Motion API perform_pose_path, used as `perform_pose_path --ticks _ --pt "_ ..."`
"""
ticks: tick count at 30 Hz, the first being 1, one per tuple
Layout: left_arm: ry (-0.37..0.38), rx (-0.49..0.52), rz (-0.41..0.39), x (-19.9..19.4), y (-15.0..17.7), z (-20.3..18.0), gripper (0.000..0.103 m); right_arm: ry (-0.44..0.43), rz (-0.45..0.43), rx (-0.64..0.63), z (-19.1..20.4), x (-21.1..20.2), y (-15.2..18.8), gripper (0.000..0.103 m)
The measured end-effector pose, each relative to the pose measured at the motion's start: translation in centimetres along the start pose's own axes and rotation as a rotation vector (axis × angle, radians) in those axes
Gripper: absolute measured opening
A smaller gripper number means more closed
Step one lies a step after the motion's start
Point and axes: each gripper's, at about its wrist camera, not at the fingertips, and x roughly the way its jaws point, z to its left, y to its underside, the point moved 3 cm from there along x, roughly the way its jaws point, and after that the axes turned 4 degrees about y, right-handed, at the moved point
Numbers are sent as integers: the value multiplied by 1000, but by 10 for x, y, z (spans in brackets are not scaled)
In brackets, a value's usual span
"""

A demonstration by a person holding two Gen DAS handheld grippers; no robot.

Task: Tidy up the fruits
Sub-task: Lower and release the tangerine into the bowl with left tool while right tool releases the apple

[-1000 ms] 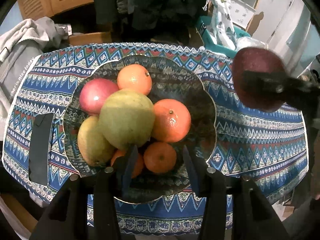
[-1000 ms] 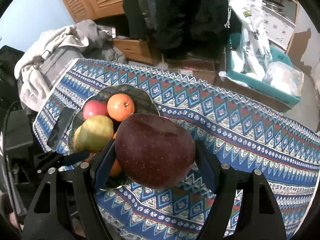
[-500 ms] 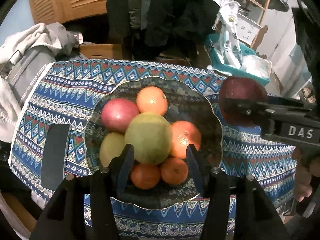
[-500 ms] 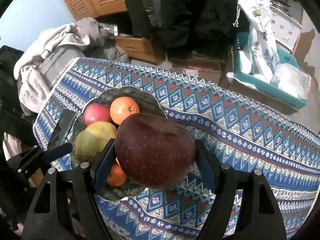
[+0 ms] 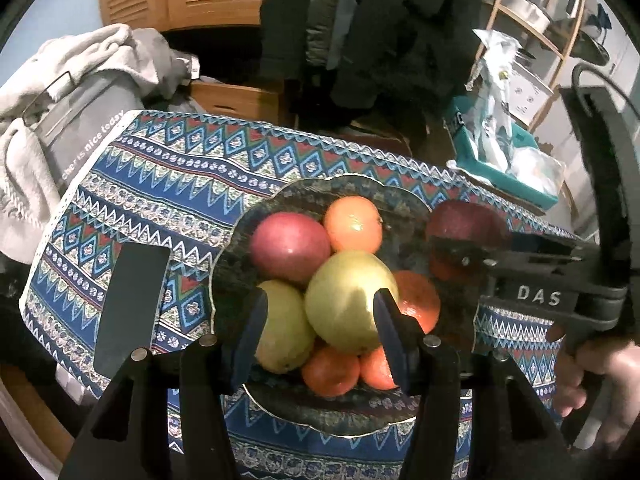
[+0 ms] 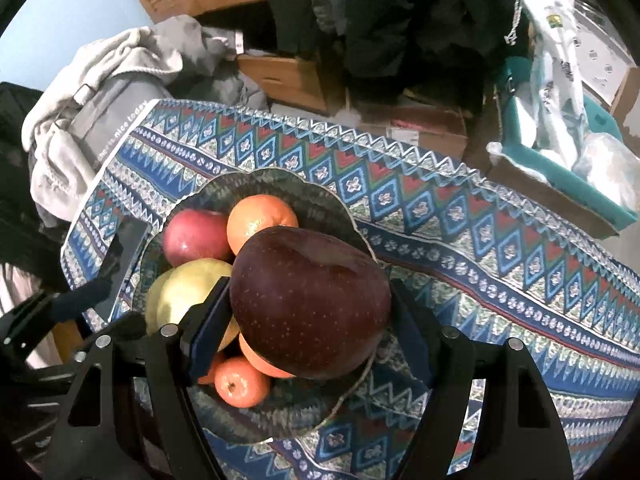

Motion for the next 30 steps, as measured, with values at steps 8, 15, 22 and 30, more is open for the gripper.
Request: perform_pose_path --ticks 8,15,22,30 --pt "-16 -37 -8 3 -6 13 59 -3 27 2 4 17 -5 76" --pt "-21 -46 -10 4 -7 17 59 -8 55 19 4 30 -7 77" --pt "-26 -44 -12 2 -7 15 62 -38 27 46 0 20 -12 76" --pt "-19 -21 -39 -14 -7 2 65 12 -4 0 4 -1 -10 76"
